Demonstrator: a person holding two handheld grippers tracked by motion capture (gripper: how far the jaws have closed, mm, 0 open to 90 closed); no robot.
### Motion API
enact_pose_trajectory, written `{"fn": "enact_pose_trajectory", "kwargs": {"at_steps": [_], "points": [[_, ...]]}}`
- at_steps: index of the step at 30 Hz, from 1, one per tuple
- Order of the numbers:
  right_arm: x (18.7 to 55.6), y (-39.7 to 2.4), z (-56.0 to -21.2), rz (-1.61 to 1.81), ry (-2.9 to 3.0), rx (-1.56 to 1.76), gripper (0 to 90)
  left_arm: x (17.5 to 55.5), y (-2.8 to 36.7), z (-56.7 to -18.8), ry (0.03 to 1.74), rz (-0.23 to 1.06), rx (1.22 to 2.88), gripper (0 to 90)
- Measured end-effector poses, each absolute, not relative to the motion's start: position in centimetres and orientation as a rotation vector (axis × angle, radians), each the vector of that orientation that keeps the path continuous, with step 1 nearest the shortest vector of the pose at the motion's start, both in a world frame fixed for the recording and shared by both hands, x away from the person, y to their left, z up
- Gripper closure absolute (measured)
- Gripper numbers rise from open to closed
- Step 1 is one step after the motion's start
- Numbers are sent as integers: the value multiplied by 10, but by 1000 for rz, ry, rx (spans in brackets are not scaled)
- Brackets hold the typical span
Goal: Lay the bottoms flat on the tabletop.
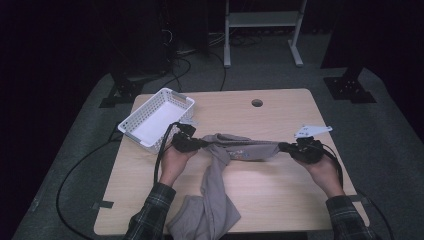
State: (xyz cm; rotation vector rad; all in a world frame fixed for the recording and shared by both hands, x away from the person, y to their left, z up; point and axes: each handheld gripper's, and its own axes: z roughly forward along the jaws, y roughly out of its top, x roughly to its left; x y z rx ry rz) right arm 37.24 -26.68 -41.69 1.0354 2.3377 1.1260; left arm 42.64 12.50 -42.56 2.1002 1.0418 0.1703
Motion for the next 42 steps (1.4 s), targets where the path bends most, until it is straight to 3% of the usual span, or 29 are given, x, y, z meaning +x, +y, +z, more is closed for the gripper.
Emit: {"fn": "enact_pose_trajectory", "kwargs": {"at_steps": [6,12,14,15,16,17,19,24,30,37,42], "points": [[404,-253,-447,1019,2399,1123,873,437,118,-450,1118,184,2193,862],[413,-245,-460,925,2419,1121,872,441,114,-458,1123,259,2239,862],[412,-246,-459,930,2397,1143,819,441,113,-459,1122,274,2233,773],[412,-246,-459,930,2397,1143,819,441,113,-458,1120,268,2231,773],[408,-248,-453,967,2356,1156,727,440,114,-456,1124,255,2223,707],[408,-248,-453,967,2356,1156,727,438,116,-451,1123,248,2203,707],[398,-255,-437,1072,2303,1140,684,433,122,-439,1116,259,2154,587],[379,-257,-424,1147,2297,1087,634,404,124,-408,1056,222,2102,484],[362,-237,-432,1141,2397,1003,593,368,110,-422,1014,196,2174,385],[353,-215,-440,1139,2475,934,544,358,96,-443,972,131,2230,395],[350,-202,-446,1137,2533,905,526,359,88,-452,921,75,2285,760]]}}
